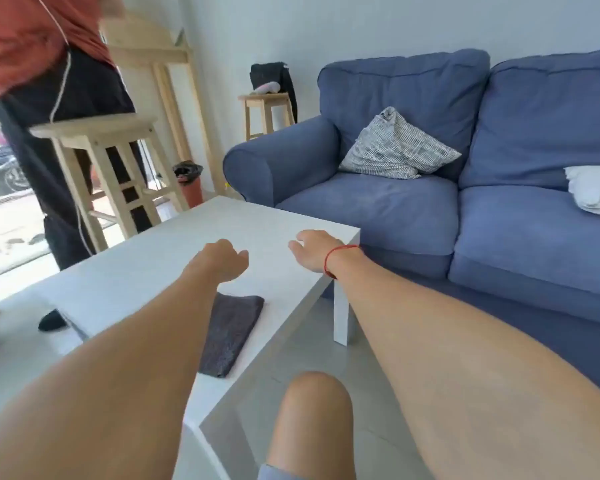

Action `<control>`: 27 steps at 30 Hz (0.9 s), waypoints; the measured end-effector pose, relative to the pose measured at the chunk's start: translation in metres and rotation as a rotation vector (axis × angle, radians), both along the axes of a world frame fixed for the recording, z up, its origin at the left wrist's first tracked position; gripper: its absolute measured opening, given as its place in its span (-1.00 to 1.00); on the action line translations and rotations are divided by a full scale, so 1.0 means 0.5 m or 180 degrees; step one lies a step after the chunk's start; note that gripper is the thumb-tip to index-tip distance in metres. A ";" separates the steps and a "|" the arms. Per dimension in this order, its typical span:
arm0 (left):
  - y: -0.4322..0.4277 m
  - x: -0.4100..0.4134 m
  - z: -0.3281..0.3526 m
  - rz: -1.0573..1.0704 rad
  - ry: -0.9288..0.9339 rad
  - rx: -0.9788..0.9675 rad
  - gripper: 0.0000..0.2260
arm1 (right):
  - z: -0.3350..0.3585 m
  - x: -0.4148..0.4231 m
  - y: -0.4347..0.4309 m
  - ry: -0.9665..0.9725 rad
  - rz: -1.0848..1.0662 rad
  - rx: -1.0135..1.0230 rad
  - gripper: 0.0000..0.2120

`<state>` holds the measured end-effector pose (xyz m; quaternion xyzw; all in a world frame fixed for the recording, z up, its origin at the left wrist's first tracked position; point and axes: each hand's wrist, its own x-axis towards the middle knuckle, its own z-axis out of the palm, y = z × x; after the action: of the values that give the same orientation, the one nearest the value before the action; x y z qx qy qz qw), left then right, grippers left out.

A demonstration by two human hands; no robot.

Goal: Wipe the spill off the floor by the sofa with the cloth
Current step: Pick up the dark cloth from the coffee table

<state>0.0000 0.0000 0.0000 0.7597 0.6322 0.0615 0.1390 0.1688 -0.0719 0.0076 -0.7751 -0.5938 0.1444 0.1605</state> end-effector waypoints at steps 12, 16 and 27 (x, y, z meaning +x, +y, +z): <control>-0.046 -0.170 -0.115 0.0336 0.0333 -0.0638 -0.40 | -0.109 -0.196 -0.009 -0.0127 0.0324 -0.0818 -0.50; -0.053 -0.139 -0.102 0.0286 -0.0041 -0.0875 -0.50 | -0.093 -0.181 0.006 0.0568 0.0082 -0.0555 -0.60; -0.125 0.207 -0.023 -0.0330 -0.2124 -0.0546 -0.58 | -0.029 0.097 -0.110 0.1553 -0.1611 0.1199 -0.63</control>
<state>0.1037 -0.0627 -0.0117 0.7144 0.5154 0.2460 0.4044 0.2172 -0.1270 -0.0067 -0.7969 -0.3446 0.1687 0.4667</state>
